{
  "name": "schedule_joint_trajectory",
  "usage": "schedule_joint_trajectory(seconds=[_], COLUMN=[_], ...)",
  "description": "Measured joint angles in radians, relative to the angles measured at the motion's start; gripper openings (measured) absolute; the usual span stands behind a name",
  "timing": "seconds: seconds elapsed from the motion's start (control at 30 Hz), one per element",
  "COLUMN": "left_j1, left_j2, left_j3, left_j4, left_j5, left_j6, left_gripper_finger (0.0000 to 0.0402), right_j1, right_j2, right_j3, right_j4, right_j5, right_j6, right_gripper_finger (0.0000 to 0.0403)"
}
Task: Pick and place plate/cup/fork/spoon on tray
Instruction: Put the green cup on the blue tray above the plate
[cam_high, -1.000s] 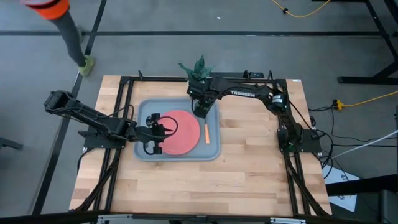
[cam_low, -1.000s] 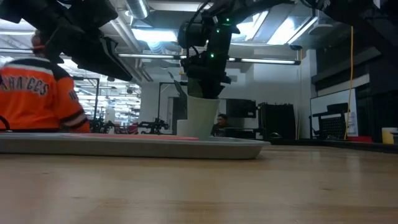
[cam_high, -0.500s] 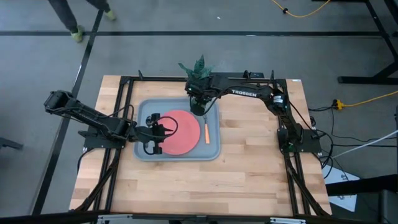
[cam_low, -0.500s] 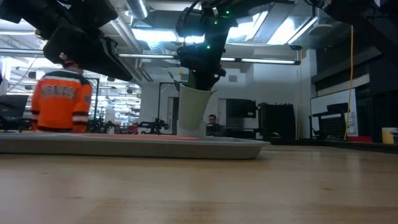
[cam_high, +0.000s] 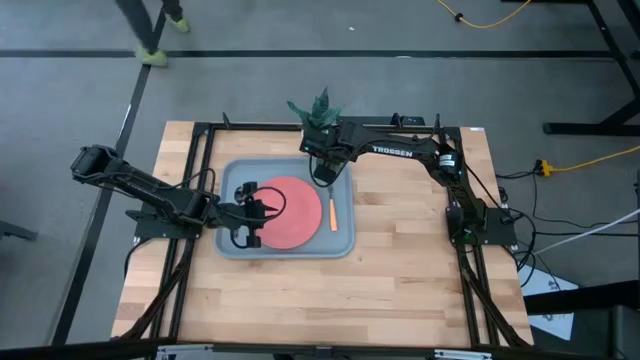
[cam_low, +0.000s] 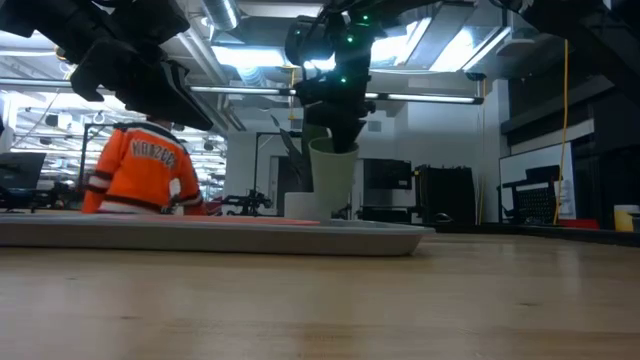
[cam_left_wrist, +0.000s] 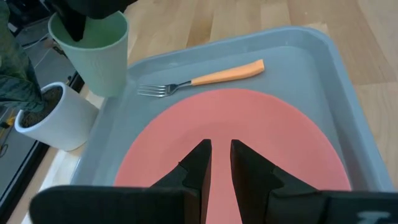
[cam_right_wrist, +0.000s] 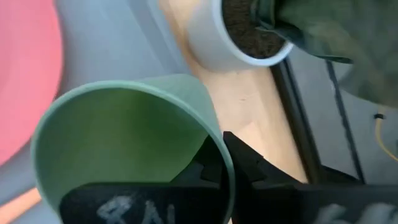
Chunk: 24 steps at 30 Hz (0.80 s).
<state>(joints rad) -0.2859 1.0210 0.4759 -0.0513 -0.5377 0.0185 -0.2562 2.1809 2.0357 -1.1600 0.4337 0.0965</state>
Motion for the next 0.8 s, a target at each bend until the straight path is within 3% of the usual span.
schedule_joint_trajectory(seconds=[0.5, 0.8], left_j1=[0.000, 0.000], left_j2=[0.000, 0.000], left_j3=[0.000, 0.000], left_j4=[0.000, 0.000], left_j5=[0.000, -0.003], left_j6=[-0.016, -0.016], left_gripper_finger=[0.0053, 0.0053], right_j1=[0.007, 0.019], right_j2=[0.000, 0.000], right_j3=[-0.098, -0.098], right_j4=[0.036, 0.002], right_j5=[0.054, -0.017], right_j6=[0.000, 0.004], right_gripper_finger=[0.0002, 0.0002])
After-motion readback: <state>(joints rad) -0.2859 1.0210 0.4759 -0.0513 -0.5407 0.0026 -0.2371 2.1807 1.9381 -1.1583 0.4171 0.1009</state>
